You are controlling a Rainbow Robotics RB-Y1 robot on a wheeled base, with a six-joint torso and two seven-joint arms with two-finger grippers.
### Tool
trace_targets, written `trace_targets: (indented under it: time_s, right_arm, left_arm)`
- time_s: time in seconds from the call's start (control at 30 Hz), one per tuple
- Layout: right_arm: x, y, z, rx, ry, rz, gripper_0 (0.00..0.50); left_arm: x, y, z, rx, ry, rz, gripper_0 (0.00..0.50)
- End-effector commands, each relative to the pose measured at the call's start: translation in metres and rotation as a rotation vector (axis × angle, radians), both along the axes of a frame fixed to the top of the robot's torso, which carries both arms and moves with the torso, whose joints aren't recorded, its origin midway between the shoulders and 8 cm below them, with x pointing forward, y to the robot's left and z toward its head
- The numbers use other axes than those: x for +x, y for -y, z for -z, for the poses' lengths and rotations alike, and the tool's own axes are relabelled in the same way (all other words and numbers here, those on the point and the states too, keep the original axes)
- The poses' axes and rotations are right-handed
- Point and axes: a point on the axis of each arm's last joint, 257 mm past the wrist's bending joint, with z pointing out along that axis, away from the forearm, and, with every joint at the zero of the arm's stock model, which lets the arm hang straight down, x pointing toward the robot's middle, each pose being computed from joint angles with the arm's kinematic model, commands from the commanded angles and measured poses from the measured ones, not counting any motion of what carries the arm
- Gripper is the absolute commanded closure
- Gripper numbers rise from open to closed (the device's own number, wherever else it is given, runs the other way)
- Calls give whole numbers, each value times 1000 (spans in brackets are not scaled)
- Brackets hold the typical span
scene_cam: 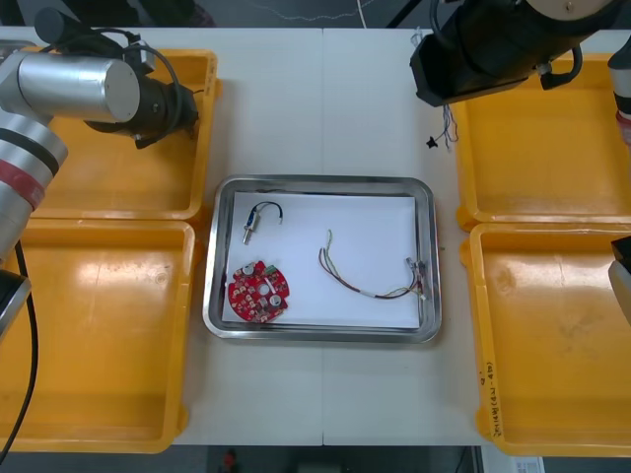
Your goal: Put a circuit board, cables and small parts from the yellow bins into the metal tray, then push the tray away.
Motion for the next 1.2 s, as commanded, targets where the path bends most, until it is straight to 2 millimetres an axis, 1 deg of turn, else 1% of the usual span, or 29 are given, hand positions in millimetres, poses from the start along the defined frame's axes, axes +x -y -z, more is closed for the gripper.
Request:
trace_targets:
  time_s: [0.03, 0.1, 0.13, 0.2, 0.23, 0.3, 0.33, 0.4, 0.47, 0.5, 0.53, 0.57, 0.6, 0.67, 0.8, 0.83, 0.87, 0.93, 1.03, 1.2]
  right_arm:
    - [-20, 0, 15, -120, 14, -159, 500]
    - [-28, -5, 24, -197, 22, -253, 500]
    - [-29, -6, 26, -217, 26, -275, 500]
    - [-35, -10, 38, -298, 30, -355, 500]
    - [-36, -10, 41, -319, 30, -371, 500]
    - [-39, -10, 55, -401, 22, -433, 500]
    - [-40, -11, 59, -420, 17, -450, 500]
    - [-43, -11, 74, -500, 5, -507, 500]
    - [-39, -19, 81, -540, 27, -552, 500]
    - [-37, -26, 86, -566, 44, -588, 500]
    - [-33, -32, 91, -587, 55, -618, 500]
    - [-32, -36, 93, -595, 61, -632, 500]
    - [-28, -44, 98, -608, 76, -661, 500]
    - [-22, -52, 104, -622, 92, -696, 500]
    - [-14, -71, 122, -657, 126, -788, 500]
    - [-13, -75, 128, -671, 130, -812, 500]
    - [-12, -77, 130, -679, 134, -823, 500]
    - [-9, -82, 143, -718, 143, -869, 500]
    - [-7, -86, 158, -773, 151, -918, 500]
    - [-8, -85, 174, -850, 144, -985, 500]
  left_arm:
    - [7, 16, -15, 39, 28, 50, 0]
    - [7, 15, -14, 44, 27, 50, 0]
    - [7, 15, -13, 44, 25, 51, 14]
    - [7, 14, -12, 47, 24, 49, 132]
    - [7, 14, -12, 46, 24, 48, 150]
    - [7, 12, -12, 49, 25, 46, 215]
    - [7, 12, -12, 49, 25, 46, 229]
    - [7, 11, -12, 52, 25, 45, 301]
    - [7, 10, -13, 51, 25, 44, 343]
    - [7, 10, -13, 47, 25, 43, 395]
    - [7, 10, -13, 43, 24, 41, 435]
    - [7, 10, -13, 43, 24, 41, 450]
    - [7, 9, -13, 41, 24, 39, 475]
    - [7, 7, -15, 39, 26, 34, 493]
    - [8, 2, -18, 33, 29, 26, 497]
    - [8, 1, -19, 26, 27, 22, 497]
    - [7, 0, -19, 24, 23, 21, 497]
    - [5, -6, -22, 8, 10, 9, 497]
    - [3, -13, -27, 3, 0, 13, 500]
    - [-2, -28, -32, 16, -18, 24, 498]
